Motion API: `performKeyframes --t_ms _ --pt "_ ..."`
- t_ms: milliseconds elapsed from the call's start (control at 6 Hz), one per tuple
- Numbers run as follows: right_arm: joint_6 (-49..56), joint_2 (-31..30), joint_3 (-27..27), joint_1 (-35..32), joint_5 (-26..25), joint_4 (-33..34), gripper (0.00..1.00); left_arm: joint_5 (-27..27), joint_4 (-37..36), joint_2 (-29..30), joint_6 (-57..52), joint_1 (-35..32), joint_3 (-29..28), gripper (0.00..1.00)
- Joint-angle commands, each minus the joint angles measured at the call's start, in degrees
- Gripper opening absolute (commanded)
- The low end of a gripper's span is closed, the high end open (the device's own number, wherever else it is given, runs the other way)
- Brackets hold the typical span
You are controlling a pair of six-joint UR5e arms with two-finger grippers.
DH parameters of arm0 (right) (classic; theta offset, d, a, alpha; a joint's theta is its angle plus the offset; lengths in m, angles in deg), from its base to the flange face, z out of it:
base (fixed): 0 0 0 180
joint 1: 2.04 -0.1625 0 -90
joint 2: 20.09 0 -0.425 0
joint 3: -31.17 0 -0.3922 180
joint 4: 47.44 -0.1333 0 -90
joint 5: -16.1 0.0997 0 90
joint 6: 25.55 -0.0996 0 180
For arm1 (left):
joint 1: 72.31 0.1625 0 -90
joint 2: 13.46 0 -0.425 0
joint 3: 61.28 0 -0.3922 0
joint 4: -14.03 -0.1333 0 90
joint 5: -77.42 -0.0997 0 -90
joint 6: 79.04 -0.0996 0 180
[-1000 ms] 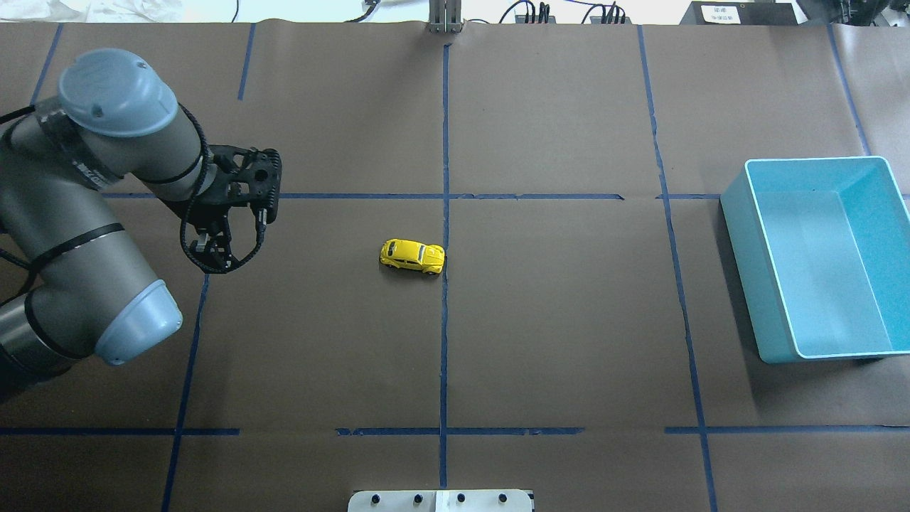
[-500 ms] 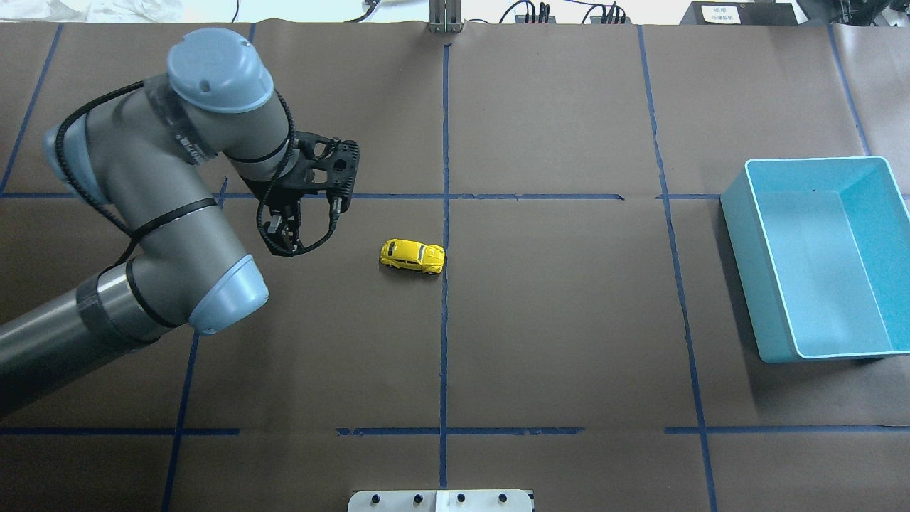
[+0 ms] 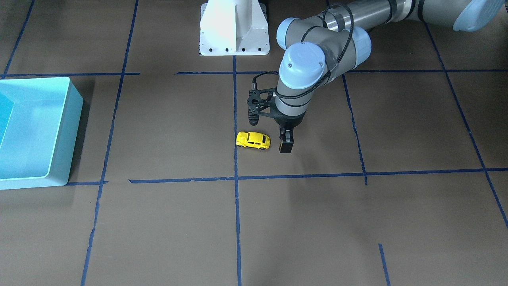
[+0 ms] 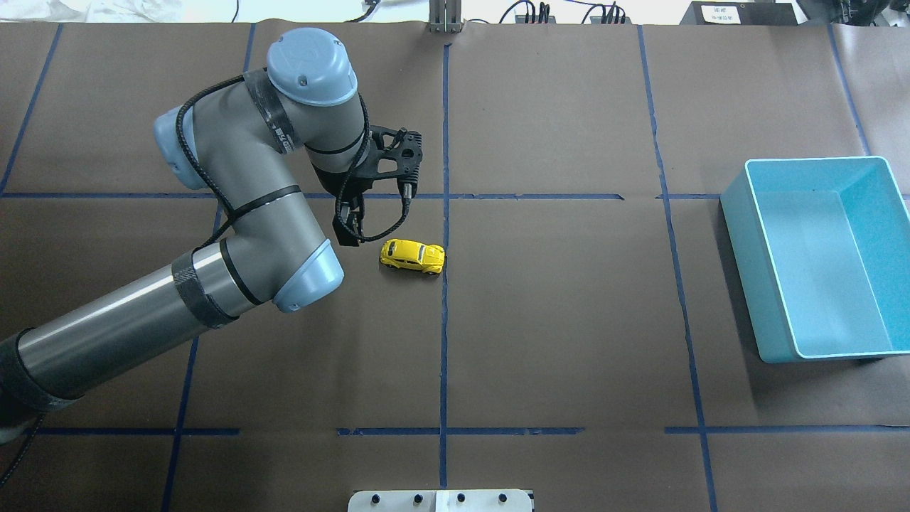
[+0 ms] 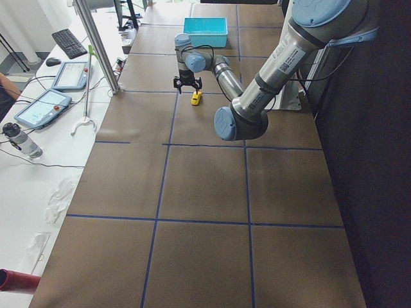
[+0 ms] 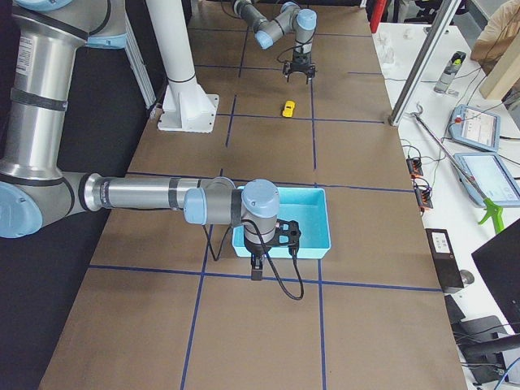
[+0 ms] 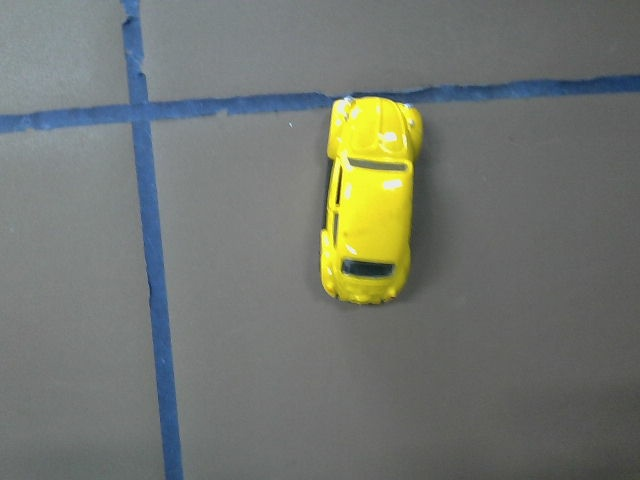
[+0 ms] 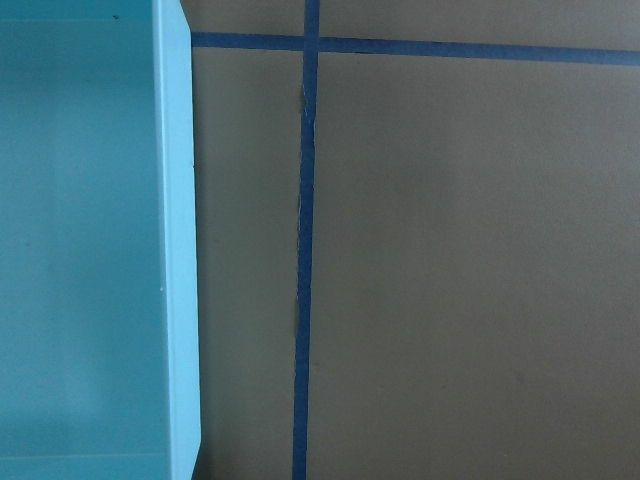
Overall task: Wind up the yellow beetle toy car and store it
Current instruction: 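Lower the left gripper onto the yellow car and grip it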
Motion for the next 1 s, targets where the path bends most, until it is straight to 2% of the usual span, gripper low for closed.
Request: performKeyframes --t_ms 0,333,667,833 --pt "0.0 0.0 0.0 0.0 0.0 0.0 1.0 -0.2 2.9 0.8 2.0 2.5 -1.9 1.0" --pt "0.0 0.0 0.0 0.0 0.0 0.0 1.0 -0.4 2.9 1.7 2.4 4.5 -3.2 1.0" --pt "0.0 0.0 0.0 0.0 0.0 0.0 1.0 -0.5 7.6 3.2 4.9 4.7 -7.8 1.0" --pt "0.0 0.0 -0.2 0.0 0.0 0.1 1.0 -0.5 7.6 3.6 4.9 4.7 -8.4 1.0"
